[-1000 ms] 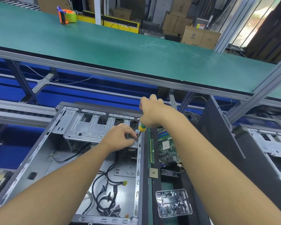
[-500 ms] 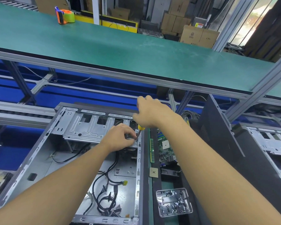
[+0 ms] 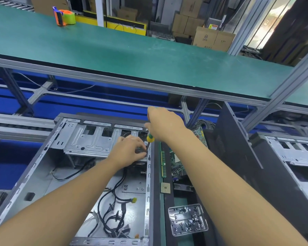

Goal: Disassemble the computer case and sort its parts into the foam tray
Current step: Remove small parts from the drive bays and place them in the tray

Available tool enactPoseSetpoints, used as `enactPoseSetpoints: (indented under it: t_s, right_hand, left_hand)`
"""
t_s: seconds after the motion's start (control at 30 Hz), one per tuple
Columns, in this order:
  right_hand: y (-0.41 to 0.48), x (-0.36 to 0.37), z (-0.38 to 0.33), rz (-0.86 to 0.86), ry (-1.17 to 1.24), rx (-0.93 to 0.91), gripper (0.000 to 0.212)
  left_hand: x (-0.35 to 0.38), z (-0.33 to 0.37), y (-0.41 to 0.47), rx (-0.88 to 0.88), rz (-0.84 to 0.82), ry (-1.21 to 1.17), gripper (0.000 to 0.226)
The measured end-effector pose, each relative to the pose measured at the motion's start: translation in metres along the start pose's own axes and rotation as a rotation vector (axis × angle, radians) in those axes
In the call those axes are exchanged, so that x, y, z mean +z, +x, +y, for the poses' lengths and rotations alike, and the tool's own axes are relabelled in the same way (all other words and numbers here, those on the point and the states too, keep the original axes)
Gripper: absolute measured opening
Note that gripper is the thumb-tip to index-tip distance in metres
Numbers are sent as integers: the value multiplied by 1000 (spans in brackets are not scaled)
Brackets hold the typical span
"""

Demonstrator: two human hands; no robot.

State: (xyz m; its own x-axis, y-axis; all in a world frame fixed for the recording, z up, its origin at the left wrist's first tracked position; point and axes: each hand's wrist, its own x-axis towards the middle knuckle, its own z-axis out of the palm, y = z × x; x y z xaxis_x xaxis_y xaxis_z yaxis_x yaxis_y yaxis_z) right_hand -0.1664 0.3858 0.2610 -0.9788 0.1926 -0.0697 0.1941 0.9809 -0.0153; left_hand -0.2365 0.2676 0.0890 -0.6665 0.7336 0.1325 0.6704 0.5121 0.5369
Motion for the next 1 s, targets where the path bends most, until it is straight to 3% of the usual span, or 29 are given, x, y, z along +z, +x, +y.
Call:
enactPoseSetpoints:
  t_s: [0.13, 0.33, 0.43, 0.53, 0.77, 1.0]
  right_hand:
    - [-3, -1, 7, 32, 134, 24, 19]
    - [-17, -11, 37, 248, 332, 179, 13]
    - [-27, -13, 59, 290, 370, 301, 15]
    - [-39, -11, 82, 354, 317, 395, 18]
    - [-86, 11, 124, 271, 227, 513, 21]
    - [-124, 32, 141, 143, 239, 532, 16]
  left_hand:
    - [1, 13, -1, 57, 47, 158, 11]
    - [-9, 29, -2, -23, 105, -227, 9]
    - [-6, 55, 5, -4, 68, -179, 8]
    - [6, 90, 16, -31, -92, 52, 8]
    - [92, 170, -9, 277, -649, 341, 6]
    - [141, 173, -22, 195, -773, 414, 12]
